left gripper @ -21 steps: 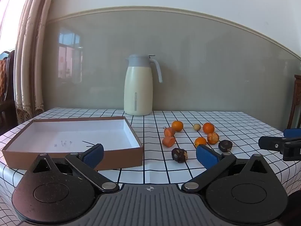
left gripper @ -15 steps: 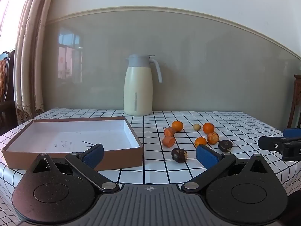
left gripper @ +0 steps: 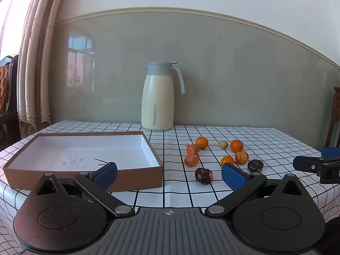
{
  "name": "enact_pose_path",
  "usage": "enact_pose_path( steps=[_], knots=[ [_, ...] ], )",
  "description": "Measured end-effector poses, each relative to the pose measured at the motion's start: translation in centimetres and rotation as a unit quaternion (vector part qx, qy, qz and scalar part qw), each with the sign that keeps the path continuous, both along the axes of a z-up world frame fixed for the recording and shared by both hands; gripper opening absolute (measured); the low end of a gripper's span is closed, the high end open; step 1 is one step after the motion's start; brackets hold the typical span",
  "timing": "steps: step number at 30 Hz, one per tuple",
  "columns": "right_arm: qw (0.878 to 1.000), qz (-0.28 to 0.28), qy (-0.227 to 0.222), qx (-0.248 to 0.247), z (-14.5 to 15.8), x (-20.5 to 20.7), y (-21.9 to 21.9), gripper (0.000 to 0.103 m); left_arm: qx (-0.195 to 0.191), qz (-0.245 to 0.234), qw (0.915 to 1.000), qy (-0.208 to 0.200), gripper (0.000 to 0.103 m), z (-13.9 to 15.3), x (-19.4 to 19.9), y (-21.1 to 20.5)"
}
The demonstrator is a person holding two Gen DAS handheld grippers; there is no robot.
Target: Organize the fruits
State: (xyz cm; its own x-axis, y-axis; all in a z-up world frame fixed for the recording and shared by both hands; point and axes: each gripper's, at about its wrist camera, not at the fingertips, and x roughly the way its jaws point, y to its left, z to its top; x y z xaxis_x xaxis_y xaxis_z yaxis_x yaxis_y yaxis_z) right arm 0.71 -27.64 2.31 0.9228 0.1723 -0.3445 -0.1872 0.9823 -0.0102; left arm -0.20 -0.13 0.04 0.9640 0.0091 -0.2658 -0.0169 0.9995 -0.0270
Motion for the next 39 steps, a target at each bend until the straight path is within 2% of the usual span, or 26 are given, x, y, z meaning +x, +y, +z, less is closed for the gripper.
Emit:
enact_pose_path(
  steps=[39],
  knots=[
    [1.000, -0.001, -0.002, -0.003, 0.03, -0.03, -0.05, 0.097, -0.003, -0.002, 1.0000, -0.002, 0.103, 0.10, -0.04, 0.28]
  ],
)
